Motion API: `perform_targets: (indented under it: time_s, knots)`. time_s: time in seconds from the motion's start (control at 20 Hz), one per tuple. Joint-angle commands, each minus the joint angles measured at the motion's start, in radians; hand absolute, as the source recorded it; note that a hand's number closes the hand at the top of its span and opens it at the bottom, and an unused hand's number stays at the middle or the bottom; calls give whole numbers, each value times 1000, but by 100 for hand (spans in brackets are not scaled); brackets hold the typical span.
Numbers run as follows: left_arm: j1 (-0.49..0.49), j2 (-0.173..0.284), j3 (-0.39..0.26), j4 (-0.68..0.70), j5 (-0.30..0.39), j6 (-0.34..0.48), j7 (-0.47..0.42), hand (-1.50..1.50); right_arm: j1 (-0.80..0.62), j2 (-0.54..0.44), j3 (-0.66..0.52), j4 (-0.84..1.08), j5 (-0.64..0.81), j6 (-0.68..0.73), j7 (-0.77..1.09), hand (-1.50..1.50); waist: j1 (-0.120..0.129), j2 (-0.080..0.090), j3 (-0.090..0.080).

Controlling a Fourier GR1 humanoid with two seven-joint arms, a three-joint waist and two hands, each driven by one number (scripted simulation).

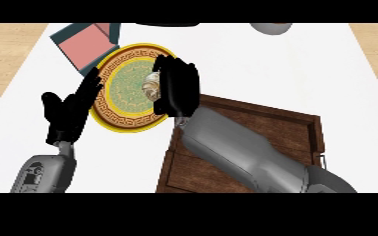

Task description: Pick the cupcake from the tray and place it in the plate

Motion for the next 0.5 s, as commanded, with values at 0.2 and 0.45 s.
perform_targets:
  time_s: [0.2, 0.45]
  knots:
    - [-29, -6, -4, -33, -3, 11, 60, 0, 87, 2, -87, 138, -317, 35, -271, -150, 3, 7, 2]
    - [-43, -6, 15, 29, -11, 10, 20, 0, 77, 2, -46, 181, -398, -24, -480, -150, 3, 4, 1]
